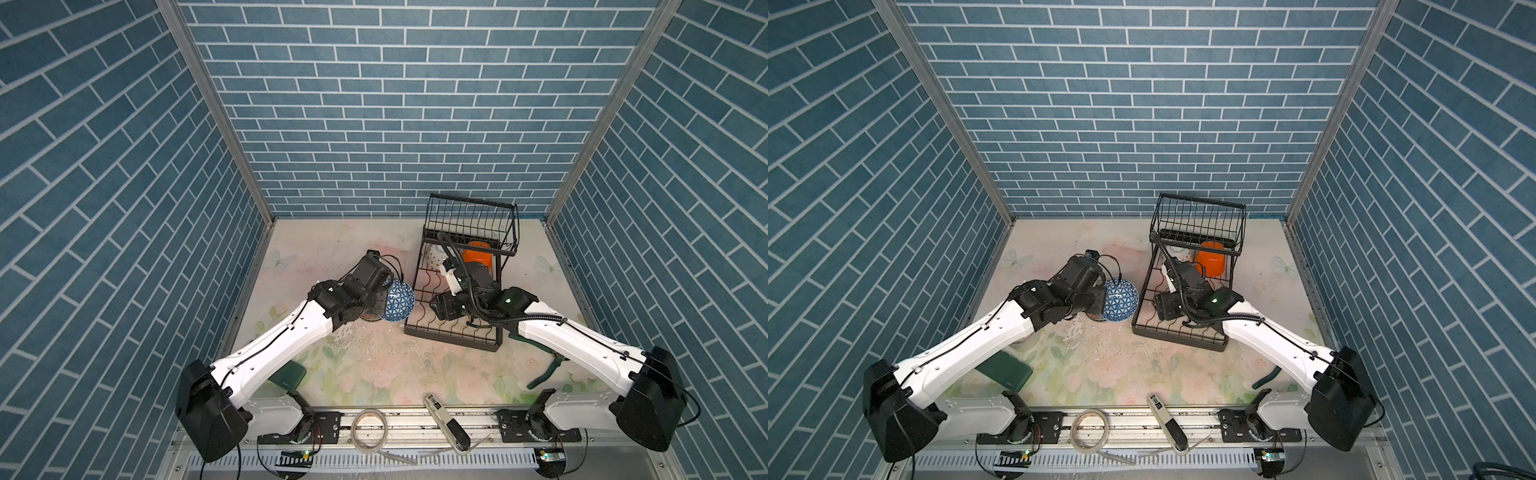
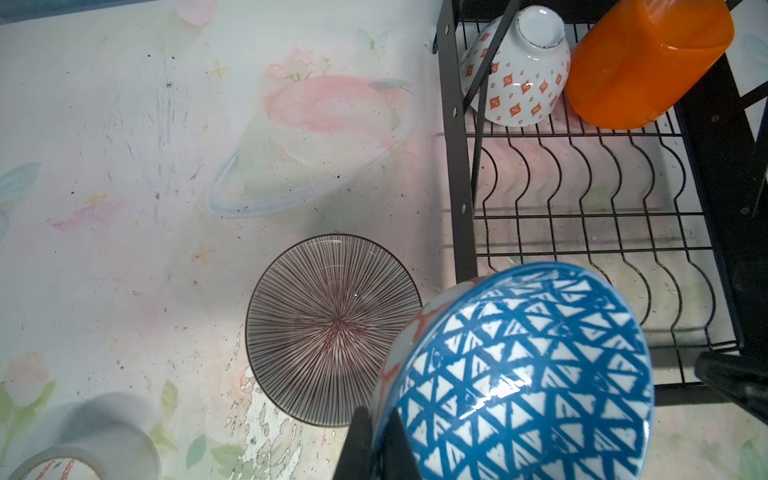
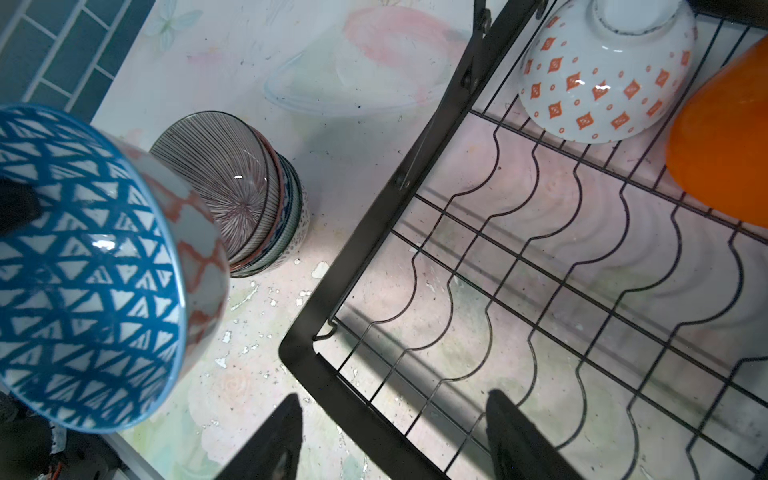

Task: Load the bowls into the dish rack
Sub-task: 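Lift the blue-triangle bowl with the left gripper toward the right gripper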

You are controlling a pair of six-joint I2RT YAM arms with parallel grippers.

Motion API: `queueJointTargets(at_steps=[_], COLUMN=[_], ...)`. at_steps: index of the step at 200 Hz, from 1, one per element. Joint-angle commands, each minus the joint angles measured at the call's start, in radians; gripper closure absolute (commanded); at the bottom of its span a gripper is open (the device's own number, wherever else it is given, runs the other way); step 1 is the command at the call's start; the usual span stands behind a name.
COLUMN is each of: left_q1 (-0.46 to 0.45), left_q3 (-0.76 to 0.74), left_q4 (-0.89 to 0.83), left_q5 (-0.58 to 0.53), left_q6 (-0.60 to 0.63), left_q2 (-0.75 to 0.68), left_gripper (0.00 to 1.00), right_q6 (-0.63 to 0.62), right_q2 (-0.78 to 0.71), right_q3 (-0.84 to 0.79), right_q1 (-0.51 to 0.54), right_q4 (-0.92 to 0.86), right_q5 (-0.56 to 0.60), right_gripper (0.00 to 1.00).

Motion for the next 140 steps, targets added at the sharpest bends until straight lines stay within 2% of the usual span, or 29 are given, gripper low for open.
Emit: queueJointTargets(at_steps=[1,38,140], left_q1=[-0.03,-0.056,-0.081], left_q3=[0.012,0.033,0.053], left_q4=[0.057,0.075,0.096], left_q5=[-0.035,-0.034,-0.021], left_q6=[-0.024,-0.029,-0.029], left_q2=[0.031,0.073,0.107], left_gripper=[1.0,1.0,1.0], right_q6=[0.048,0.066,0.085], right_q2=[0.012,0.021,0.079], right_q3=[0.058,0.063,0.066], right_q1=[0.005,0.006,0.013], right_q4=[0.02,0.045,0.083], right_q5=[-0.037,-0.054,-0.103], right_gripper=[0.33,0.39,0.45])
